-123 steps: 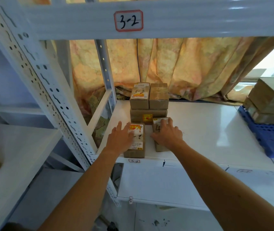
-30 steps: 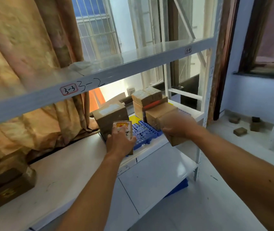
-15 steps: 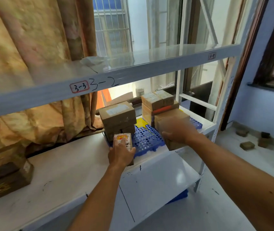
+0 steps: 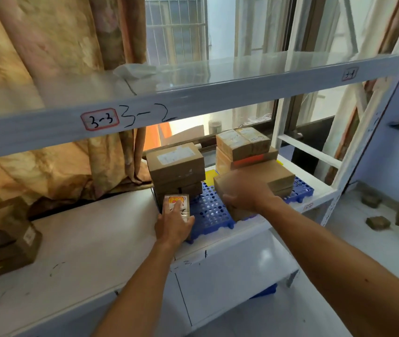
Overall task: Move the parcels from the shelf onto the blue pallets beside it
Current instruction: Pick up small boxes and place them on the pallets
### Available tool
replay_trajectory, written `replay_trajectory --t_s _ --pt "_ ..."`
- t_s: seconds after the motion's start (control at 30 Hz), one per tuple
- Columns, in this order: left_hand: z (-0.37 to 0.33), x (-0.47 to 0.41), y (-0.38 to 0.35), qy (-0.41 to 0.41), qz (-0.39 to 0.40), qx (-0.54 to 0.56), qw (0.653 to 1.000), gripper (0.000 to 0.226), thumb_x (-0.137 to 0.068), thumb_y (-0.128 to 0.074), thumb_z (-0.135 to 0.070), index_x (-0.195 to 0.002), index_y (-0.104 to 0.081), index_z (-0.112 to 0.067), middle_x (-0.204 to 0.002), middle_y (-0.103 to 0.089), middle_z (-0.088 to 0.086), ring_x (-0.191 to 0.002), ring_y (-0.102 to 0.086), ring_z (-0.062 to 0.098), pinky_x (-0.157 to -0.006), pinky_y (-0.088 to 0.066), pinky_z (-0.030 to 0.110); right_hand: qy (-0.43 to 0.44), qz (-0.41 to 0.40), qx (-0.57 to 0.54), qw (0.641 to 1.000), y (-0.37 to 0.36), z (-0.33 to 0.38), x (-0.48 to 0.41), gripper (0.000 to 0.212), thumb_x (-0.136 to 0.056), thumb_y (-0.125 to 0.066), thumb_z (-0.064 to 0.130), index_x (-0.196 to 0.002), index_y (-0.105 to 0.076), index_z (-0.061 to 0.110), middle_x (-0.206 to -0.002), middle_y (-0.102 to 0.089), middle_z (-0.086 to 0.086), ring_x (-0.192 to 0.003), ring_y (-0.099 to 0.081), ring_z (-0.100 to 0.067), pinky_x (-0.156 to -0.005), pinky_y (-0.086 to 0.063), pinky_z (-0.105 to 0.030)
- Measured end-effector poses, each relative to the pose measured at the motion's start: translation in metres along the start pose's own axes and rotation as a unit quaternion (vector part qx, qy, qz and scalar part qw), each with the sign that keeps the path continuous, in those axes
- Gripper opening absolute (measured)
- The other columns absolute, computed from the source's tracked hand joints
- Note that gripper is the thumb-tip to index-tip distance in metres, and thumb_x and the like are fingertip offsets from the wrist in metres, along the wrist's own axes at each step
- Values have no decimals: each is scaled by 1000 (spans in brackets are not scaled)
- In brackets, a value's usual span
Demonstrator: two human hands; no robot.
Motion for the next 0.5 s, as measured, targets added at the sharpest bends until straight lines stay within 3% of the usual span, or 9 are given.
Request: replay_trajectory --t_s 0.23,0.37,0.5 --pt "9 -7 -1 55 -31 6 998 63 -85 -62 -59 -139 -50 -28 -154 -34 2 -115 -56 30 -88 -49 36 69 19 -13 997 -17 0 -46 67 -89 -52 64 -138 -47 19 -141 -43 -11 -107 -59 -32 -84 -52 -43" --pt "5 -11 2 91 -38 8 995 68 -85 -64 -58 -142 -48 -24 -153 -33 3 -115 -55 31 -90 -48 36 89 26 -33 995 -15 -2 -71 66 -88 -55 64 -133 -51 17 -133 -45 -10 -101 -59 -31 -75 -49 -38" --pt "-9 -16 1 108 -50 -7 993 69 -84 -64 -56 -143 -48 -23 -151 -34 5 -115 -55 35 -92 -47 38 116 35 -21 992 -16 -5 -85 68 -84 -57 68 -128 -56 16 -128 -47 -10 -100 -59 -30 -80 -54 -45"
Point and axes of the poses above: each hand's wrist, its own x-axis away from the middle knuckle, its own y-axis out of the back of the hand, z = x × y, the point moved 3 cm from there along -x, towards the middle knuckle
